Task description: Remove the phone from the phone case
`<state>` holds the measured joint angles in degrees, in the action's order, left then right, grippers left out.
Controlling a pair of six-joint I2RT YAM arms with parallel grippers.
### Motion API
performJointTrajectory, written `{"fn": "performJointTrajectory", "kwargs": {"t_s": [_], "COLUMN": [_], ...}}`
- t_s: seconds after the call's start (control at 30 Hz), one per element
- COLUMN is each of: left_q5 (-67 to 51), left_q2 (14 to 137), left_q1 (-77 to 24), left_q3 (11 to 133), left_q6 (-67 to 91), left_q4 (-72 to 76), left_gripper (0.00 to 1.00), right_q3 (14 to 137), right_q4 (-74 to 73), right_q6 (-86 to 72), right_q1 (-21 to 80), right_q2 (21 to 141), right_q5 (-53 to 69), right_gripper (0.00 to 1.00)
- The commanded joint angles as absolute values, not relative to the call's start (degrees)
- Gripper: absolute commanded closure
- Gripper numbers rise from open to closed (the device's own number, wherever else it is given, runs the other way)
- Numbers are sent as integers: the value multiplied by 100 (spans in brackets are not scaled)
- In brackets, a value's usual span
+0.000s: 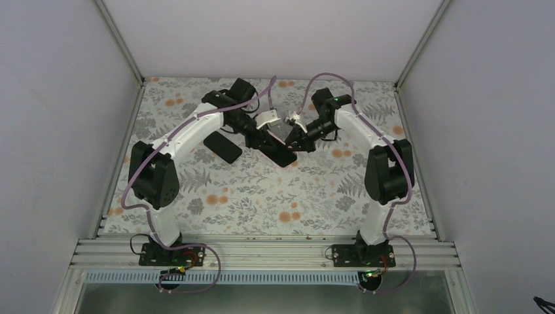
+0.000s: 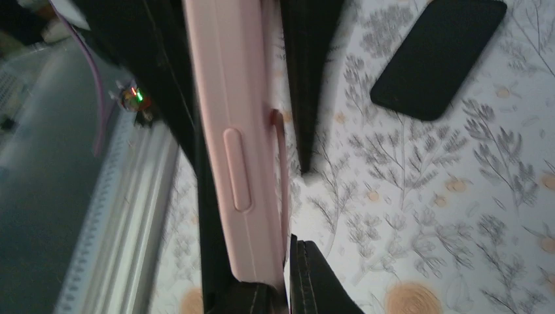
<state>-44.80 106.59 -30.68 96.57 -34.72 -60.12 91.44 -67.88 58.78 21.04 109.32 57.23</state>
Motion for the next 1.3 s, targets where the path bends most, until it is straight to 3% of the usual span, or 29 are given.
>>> {"fn": "performJointTrajectory", "kwargs": {"t_s": [0.0, 0.03, 0.1, 0.13, 0.17, 0.3, 0.47, 0.6, 0.7, 0.93, 1.27], "left_q5": [-4023, -3834, -3541, -3420, -3292, -2638, -1443, -272, 729, 1752, 2385], "left_q2": [10248, 10173, 9979, 9813, 9640, 9018, 8759, 9204, 9708, 10507, 11306], "left_q1": [-3401, -3373, -3282, -3226, -3185, -3094, -3397, -4183, -4635, -5062, -5052], "left_q3": [9670, 9654, 9621, 9532, 9388, 8851, 7989, 8048, 8143, 7806, 8097], "left_q6": [-2973, -2941, -2923, -2892, -2895, -2850, -2521, -2537, -2636, -2691, -2291], "left_q4": [-3026, -3005, -2941, -2796, -2634, -1908, -684, -23, 557, 1960, 2489], "left_gripper": [54, 40, 28, 3, 0, 0, 0, 0, 0, 0, 8], "right_q3": [8686, 8549, 8366, 8256, 8139, 7690, 7616, 7990, 8585, 9649, 9154], "right_q4": [-5894, -5833, -5919, -5943, -5953, -5717, -3947, -2558, -2399, -2676, -2226], "right_q6": [4698, 4617, 4646, 4634, 4612, 4338, 1997, 97, -569, -957, -1267], "right_q1": [2391, 2194, 1831, 1655, 1485, 989, 650, 603, 511, 568, 681], "right_q2": [9987, 9856, 9652, 9581, 9419, 9135, 9390, 9686, 10089, 10835, 10598], "right_q5": [7425, 7323, 7123, 7034, 6969, 6689, 6117, 4476, 3242, 2960, 3090], "right_gripper": [96, 96, 96, 96, 96, 96, 96, 96, 96, 96, 96]}}
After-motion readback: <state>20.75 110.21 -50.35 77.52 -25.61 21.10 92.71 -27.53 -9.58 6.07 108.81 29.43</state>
